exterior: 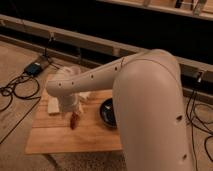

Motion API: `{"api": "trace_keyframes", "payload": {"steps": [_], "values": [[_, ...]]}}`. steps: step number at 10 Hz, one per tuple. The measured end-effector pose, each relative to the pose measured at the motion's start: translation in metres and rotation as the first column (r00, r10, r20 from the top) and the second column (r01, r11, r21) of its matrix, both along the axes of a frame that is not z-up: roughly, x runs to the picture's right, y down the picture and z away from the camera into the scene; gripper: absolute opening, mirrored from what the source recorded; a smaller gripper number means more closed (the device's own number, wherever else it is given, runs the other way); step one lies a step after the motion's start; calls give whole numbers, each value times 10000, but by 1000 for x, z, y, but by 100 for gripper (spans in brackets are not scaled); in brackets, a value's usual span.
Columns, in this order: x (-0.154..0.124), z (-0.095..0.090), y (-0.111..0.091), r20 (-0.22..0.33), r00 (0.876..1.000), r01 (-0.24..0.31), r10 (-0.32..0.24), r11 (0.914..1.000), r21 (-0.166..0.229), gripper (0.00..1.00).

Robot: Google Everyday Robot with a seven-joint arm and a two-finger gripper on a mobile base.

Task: Drag the pepper across the table

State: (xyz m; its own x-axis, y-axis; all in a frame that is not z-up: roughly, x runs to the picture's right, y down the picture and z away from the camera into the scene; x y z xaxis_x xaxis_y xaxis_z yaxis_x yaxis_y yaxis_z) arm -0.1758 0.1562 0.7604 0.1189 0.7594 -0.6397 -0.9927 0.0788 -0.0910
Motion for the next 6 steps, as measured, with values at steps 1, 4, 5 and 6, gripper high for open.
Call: {"api": "trace_keyframes", "payload": {"steps": [1,4,5,6], "values": [[-3,2,8,-65,10000,-14,14,10000,-82,65],[-21,12,43,-262,9996,-125,113,9989,-457,65],[-27,17,51,-325,9992,-252,235,9982,-537,65],[-30,21,56,-384,9987,-370,347,9974,-610,65]]}}
